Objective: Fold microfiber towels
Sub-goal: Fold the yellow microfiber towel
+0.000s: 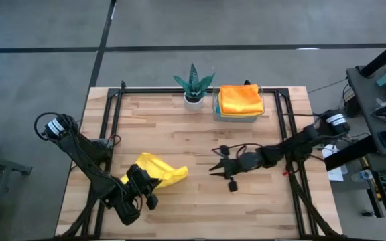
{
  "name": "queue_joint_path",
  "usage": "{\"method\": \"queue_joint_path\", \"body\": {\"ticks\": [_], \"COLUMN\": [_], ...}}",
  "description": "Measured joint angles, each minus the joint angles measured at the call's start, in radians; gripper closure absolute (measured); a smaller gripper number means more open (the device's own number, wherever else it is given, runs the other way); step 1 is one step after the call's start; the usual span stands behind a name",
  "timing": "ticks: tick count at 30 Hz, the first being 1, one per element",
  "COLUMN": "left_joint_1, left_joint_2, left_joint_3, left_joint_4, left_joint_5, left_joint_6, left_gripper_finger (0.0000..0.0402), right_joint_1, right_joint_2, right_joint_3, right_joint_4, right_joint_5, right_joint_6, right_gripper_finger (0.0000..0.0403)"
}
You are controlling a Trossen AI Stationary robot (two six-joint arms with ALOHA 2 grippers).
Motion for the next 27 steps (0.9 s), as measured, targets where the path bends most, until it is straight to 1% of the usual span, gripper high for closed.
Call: {"method": "queue_joint_path", "body": {"ticks": [5, 9, 12, 15, 17, 20, 22, 25, 27], "left_joint_1": [-0.007, -0.016, -0.024, -0.030, -0.031, -0.034, -0.034, -0.037, -0.039], "left_joint_2": [0.000, 0.000, 0.001, 0.001, 0.001, 0.001, 0.001, 0.001, 0.001], "left_joint_3": [0.000, 0.000, 0.000, 0.000, 0.000, 0.000, 0.000, 0.000, 0.000], "left_joint_4": [0.005, 0.015, 0.022, 0.027, 0.026, 0.025, 0.023, 0.023, 0.024], "left_joint_5": [0.000, 0.000, 0.000, 0.000, 0.001, 0.000, 0.001, 0.001, 0.001], "left_joint_6": [0.002, 0.005, 0.005, 0.005, 0.005, 0.007, 0.011, 0.016, 0.016], "left_gripper_finger": [0.0402, 0.0402, 0.0402, 0.0402, 0.0402, 0.0402, 0.0402, 0.0402, 0.0402], "right_joint_1": [-0.042, -0.082, -0.109, -0.138, -0.154, -0.168, -0.168, -0.167, -0.167], "right_joint_2": [0.191, 0.330, 0.414, 0.475, 0.514, 0.573, 0.610, 0.643, 0.646], "right_joint_3": [0.151, 0.289, 0.381, 0.461, 0.508, 0.566, 0.603, 0.642, 0.651], "right_joint_4": [-0.007, -0.003, -0.013, -0.051, -0.082, -0.113, -0.133, -0.153, -0.159], "right_joint_5": [-0.008, -0.128, -0.188, -0.233, -0.271, -0.316, -0.333, -0.338, -0.338], "right_joint_6": [0.003, 0.009, 0.009, -0.001, -0.001, -0.007, -0.019, -0.038, -0.053], "right_gripper_finger": [0.0272, 0.0205, 0.0163, 0.0130, 0.0115, 0.0108, 0.0115, 0.0153, 0.0197]}}
